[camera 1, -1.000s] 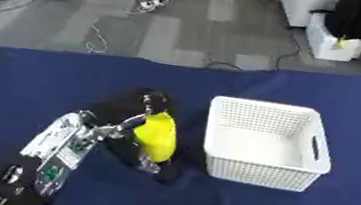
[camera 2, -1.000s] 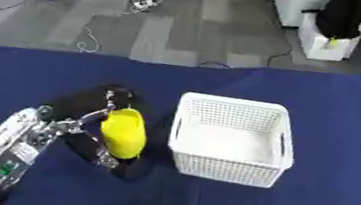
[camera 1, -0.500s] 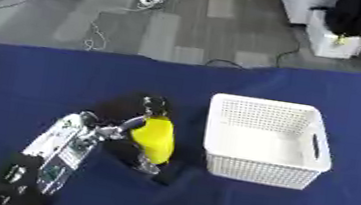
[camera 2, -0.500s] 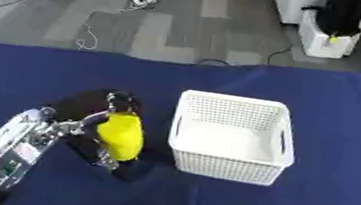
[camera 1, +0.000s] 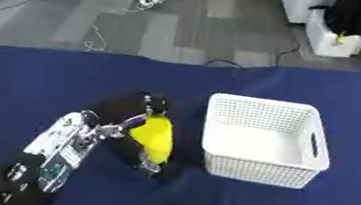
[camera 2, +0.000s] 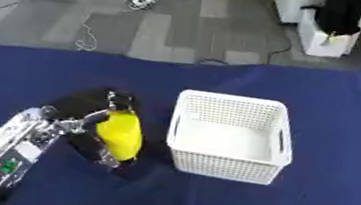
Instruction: Pick up objects on the table and place them in the box.
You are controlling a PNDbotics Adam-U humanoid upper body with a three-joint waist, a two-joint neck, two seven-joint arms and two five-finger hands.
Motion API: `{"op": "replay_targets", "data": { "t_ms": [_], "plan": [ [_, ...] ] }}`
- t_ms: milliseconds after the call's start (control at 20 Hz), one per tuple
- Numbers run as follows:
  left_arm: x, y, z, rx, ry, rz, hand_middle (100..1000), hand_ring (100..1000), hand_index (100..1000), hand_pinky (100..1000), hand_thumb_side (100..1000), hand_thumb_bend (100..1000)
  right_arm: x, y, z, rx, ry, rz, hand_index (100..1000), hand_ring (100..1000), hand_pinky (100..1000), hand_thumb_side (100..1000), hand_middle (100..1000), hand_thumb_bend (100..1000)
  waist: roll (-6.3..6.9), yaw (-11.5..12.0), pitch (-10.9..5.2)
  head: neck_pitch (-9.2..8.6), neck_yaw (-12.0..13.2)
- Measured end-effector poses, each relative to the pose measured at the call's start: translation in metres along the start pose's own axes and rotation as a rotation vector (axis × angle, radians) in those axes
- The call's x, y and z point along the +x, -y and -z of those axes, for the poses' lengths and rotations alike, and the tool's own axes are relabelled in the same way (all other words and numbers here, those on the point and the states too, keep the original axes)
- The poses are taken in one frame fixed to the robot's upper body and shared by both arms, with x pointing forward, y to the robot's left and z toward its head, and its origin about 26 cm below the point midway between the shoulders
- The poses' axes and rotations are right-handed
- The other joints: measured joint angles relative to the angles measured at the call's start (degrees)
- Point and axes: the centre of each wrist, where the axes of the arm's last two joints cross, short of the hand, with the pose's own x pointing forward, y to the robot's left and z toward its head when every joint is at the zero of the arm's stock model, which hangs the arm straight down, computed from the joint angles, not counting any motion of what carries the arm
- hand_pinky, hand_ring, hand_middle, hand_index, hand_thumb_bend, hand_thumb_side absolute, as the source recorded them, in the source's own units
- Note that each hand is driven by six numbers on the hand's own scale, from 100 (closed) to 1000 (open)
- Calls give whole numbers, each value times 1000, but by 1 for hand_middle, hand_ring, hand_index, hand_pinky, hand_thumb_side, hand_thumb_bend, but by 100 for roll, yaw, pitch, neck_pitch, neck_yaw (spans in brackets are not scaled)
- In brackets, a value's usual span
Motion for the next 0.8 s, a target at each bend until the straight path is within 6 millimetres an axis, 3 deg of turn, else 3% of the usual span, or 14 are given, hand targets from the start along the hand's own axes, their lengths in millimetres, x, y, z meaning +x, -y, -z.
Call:
{"op": "replay_targets", "data": {
  "t_ms": [300,800],
  "plan": [
    [-2,3,0,-7,-6,-5,834,794,851,874,884,979,0,0,0,0,1,1,943,502,725,731,605,810,1,-6,-5,1,-1],
    [-5,4,-1,-11,-48,-28,826,791,850,807,881,991,0,0,0,1,2,1,944,502,725,727,605,812,-18,3,-10,2,43]
  ]
}}
